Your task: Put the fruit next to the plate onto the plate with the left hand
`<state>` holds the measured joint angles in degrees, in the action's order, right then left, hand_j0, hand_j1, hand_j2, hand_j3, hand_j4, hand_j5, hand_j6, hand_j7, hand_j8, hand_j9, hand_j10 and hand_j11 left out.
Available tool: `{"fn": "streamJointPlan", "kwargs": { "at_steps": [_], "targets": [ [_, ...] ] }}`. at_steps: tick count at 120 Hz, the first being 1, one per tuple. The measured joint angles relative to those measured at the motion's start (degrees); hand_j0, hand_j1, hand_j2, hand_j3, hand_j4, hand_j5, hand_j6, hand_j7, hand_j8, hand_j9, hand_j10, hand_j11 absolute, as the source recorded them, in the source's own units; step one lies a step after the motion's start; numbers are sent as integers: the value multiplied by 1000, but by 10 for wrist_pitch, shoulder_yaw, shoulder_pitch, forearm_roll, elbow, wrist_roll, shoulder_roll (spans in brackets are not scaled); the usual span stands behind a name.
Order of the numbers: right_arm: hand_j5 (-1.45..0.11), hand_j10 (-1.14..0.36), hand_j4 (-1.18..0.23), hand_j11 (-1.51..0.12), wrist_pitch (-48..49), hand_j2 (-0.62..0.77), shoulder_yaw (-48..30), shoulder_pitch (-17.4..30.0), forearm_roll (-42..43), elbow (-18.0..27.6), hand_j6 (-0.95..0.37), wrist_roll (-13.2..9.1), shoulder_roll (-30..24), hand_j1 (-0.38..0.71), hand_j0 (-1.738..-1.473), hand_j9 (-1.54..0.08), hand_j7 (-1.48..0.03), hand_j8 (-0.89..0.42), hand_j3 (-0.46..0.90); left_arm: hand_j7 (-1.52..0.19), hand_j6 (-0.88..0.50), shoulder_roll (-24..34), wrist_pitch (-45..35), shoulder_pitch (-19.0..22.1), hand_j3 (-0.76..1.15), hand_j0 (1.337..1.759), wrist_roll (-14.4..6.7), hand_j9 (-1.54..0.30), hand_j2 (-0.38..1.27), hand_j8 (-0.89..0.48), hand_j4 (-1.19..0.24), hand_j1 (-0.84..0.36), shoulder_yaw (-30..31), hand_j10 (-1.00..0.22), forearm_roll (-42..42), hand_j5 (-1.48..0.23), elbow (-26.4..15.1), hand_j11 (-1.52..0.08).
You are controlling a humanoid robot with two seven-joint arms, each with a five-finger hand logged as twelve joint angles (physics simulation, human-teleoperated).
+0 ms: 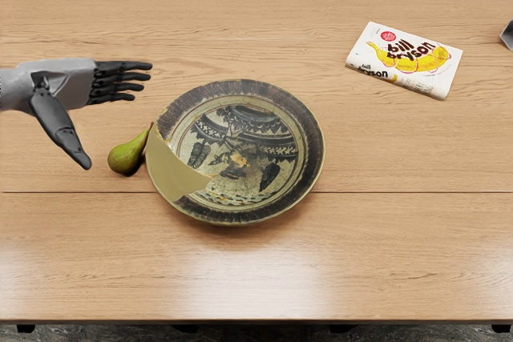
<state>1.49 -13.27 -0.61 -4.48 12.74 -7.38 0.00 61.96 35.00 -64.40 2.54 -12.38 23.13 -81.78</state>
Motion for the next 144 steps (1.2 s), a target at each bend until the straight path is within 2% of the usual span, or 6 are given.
{"fn": "streamJointPlan", "kwargs": {
  "at_steps": [22, 54, 74, 89, 112, 144],
  "targets": [
    [-35, -26, -26, -35, 0, -6, 0, 0, 0, 0, -26, 0, 0, -317, -1658, -35, -35, -26, 0, 0, -3, 1, 0, 31, 0, 1658, 10, 0, 2, -3, -3, 349, -4, -3, 83, 0, -2, 0],
    [-35, -26, -26, -35, 0, -6, 0, 0, 0, -3, -26, -1, 0, -317, -1658, -35, -35, -26, 0, 0, -6, 0, -46, 80, 0, 1658, 119, 0, 2, -6, -5, 349, -2, -4, 172, -1, 1, 0],
    [-35, -26, -26, -35, 0, -6, 0, 0, 0, -3, -26, -1, 0, -317, -1658, -35, -35, -26, 0, -1, -6, -19, -119, 104, 0, 1658, 154, 0, 3, -6, -5, 349, -1, -5, 189, -1, 7, 0],
    [-35, -26, -26, -35, 0, -6, 0, 0, 1, -4, -26, -1, 0, -317, -1658, -35, -35, -26, 0, -1, -7, -24, -185, 120, 0, 1658, 164, 0, 4, -7, -6, 349, 1, -5, 204, -1, 17, 0],
    [-35, -26, -26, -35, 0, -6, 0, 1, 1, -4, -26, -1, 0, -317, -1658, -35, -35, -26, 0, -1, -7, -23, -268, 142, 0, 1658, 167, 0, 4, -7, -6, 349, 16, -5, 222, -1, 27, 0],
    [-35, -27, -27, -35, 0, -6, 0, 0, 1, -4, -26, -1, 0, -317, -1658, -35, -35, -27, 0, -30, -31, -34, -314, 144, 0, 1658, 162, -30, 10, -30, -29, 325, 37, -28, 235, -31, 28, -30]
  ]
}}
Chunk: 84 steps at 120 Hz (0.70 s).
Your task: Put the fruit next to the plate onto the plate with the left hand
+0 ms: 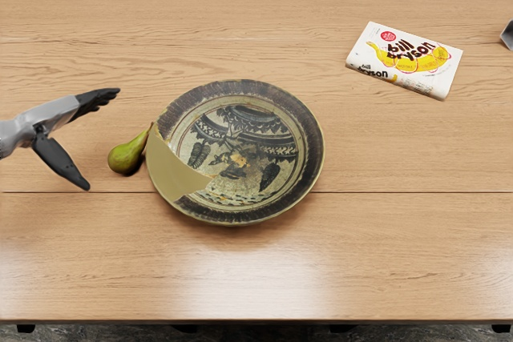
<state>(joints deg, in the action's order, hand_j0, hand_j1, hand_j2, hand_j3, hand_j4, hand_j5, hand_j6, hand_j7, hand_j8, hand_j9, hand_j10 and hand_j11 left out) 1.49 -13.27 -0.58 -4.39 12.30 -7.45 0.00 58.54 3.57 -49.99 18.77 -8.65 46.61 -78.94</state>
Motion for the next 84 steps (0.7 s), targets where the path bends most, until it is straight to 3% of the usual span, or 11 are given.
{"fn": "streamJointPlan", "kwargs": {
  "at_steps": [84],
  "targets": [
    [-34, -26, -26, -34, 0, -6, 1, 0, 0, -1, -26, 0, 0, -317, -1658, -34, -35, -26, 0, -187, -151, -91, -66, 9, 0, 1658, -5, -187, 34, -150, -149, 181, 15, -148, 15, -187, 68, -187]
  ]
}}
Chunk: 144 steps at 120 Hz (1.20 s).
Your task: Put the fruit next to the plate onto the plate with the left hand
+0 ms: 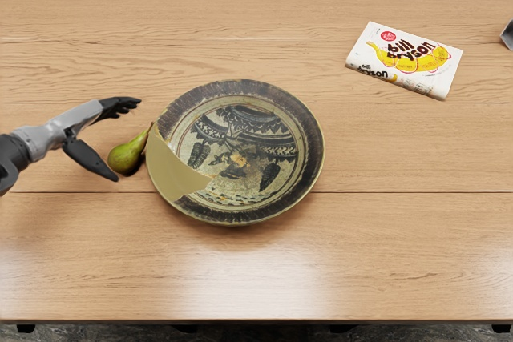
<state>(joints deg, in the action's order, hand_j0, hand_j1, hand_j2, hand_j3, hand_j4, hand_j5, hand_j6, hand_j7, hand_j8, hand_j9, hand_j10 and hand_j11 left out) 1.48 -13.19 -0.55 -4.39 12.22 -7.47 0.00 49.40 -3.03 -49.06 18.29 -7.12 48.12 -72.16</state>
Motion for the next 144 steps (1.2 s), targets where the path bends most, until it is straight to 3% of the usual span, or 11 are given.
{"fn": "streamJointPlan", "kwargs": {
  "at_steps": [74, 144],
  "targets": [
    [-35, -27, -27, -35, 0, -6, 1, 0, 0, 0, -27, 0, 0, -317, -1658, -35, -35, -27, 0, -245, -195, -16, -55, 2, 0, 1658, 0, -245, 43, -195, -194, 127, 30, -193, 18, -245, 16, -245],
    [-35, -27, -27, -35, -1, -6, 1, 0, 0, 0, -26, 1, 0, -317, -1658, -35, -35, -27, 0, -336, -265, -22, -54, 0, 0, 1658, -25, -336, 57, -265, -264, 43, 35, -263, 17, -336, 14, -336]
  ]
}}
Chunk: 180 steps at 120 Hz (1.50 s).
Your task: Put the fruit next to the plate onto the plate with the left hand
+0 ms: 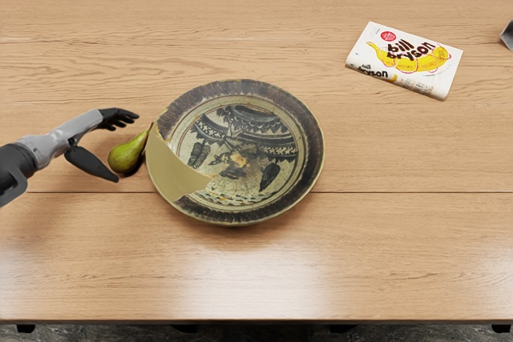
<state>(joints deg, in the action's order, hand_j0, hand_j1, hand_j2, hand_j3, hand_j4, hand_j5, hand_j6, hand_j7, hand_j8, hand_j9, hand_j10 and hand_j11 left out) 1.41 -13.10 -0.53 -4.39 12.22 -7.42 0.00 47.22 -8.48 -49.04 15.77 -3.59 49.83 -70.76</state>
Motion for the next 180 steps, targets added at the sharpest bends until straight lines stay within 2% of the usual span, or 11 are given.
{"fn": "streamJointPlan", "kwargs": {
  "at_steps": [107, 180],
  "targets": [
    [-35, -27, -27, -35, 0, -6, 1, 1, 0, 0, -27, 0, 0, -317, -1658, -35, -35, -27, 0, -445, -348, -16, 5, -6, 0, 1658, -26, -445, 74, -347, -347, -57, 1, -346, 0, -445, 2, -444],
    [-35, -27, -27, -35, 0, -6, 1, 1, 0, 0, -27, 0, 0, -317, -1658, -35, -35, -27, 0, -532, -409, -20, 9, -11, 0, 1658, -36, -532, 80, -409, -409, -127, 9, -407, 1, -532, 2, -532]
  ]
}}
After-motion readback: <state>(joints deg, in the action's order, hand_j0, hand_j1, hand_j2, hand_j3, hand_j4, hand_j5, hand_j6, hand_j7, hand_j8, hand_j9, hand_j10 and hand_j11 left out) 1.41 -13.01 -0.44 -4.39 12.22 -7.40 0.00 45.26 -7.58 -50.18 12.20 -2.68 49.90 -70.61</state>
